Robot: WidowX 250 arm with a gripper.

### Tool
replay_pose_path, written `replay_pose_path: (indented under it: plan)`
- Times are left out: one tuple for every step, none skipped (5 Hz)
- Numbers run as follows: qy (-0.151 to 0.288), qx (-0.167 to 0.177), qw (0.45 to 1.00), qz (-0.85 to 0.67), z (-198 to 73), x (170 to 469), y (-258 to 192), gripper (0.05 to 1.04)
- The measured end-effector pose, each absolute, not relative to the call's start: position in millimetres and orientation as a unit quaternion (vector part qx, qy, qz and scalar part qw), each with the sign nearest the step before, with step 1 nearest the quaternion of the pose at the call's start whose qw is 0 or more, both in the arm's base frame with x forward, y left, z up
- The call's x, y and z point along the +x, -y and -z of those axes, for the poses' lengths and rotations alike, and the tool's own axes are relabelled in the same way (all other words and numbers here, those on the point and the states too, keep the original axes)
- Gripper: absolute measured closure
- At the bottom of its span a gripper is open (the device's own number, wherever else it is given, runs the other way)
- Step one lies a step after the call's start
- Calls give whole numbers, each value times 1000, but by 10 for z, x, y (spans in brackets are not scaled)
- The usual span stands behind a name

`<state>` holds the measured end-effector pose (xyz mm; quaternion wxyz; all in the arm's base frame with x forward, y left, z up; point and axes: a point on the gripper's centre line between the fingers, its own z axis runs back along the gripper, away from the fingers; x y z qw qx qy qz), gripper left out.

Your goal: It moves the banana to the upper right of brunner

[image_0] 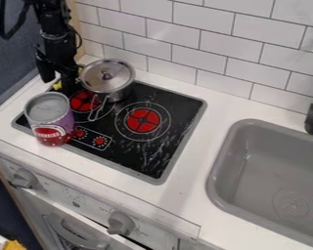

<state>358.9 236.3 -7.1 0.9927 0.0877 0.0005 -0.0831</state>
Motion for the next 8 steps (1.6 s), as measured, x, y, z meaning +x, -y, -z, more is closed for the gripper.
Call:
replay_pose_path:
  plan:
    - [5,78,992,102,99,3601,-2319,139]
    - [17,65,991,114,135,3609,-2257,429]
    - [14,68,990,122,137,3626,-2223,705]
    - [15,69,990,120,144,3616,-2220,737]
    - [16,68,991,117,135,3610,-2218,737]
    - [22,62,992,106,113,3589,-2227,737]
    - [39,58,993,94,-67,3529,-2274,737]
    - [61,42,992,101,-264,3527,-2266,737]
